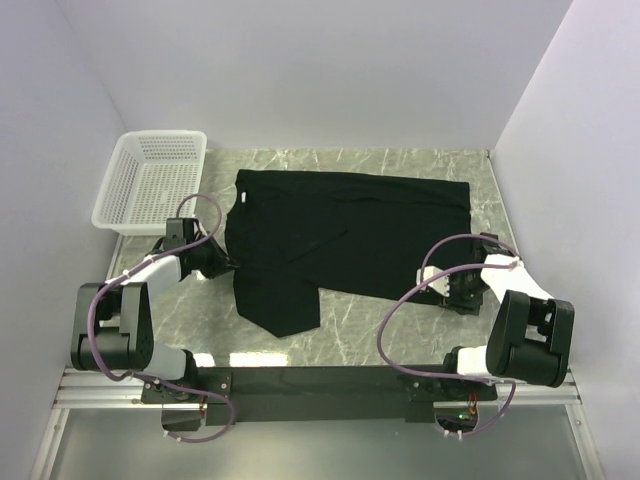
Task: Fold and stack the t-shirts
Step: Fold the tshirt
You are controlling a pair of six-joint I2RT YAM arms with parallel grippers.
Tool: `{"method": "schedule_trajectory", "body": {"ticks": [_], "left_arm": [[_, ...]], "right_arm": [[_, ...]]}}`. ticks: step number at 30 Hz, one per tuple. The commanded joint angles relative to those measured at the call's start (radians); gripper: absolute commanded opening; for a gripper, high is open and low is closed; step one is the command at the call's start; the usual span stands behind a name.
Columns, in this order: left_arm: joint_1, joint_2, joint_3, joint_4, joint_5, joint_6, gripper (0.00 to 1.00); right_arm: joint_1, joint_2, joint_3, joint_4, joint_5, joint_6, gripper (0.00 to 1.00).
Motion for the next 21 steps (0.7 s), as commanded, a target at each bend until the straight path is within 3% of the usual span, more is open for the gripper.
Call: {"method": "schedule_trajectory", "body": {"ticks": [1, 8, 16, 21], "left_arm": [[0.012, -0.026, 0.002, 0.016, 0.032, 0.012, 0.01], [0.015, -0.042, 0.005, 0.016, 0.036, 0.002, 0.01], [0.020, -0.044, 0.020, 0.001, 0.037, -0.003, 0.01], [0.021, -0.050, 0.048, -0.015, 0.039, 0.000, 0.01]], "right_arm": [[-0.007, -0.006, -0.009, 0.051, 0.036, 0.013, 0.48], [-0.009, 0.025, -0.028, 0.112, 0.050, 0.048, 0.34], [-0.041, -0.009, 0.010, 0.111, -0.035, 0.137, 0.00], [-0.119, -0.044, 0.114, -0.011, -0.120, 0.156, 0.00]]}}
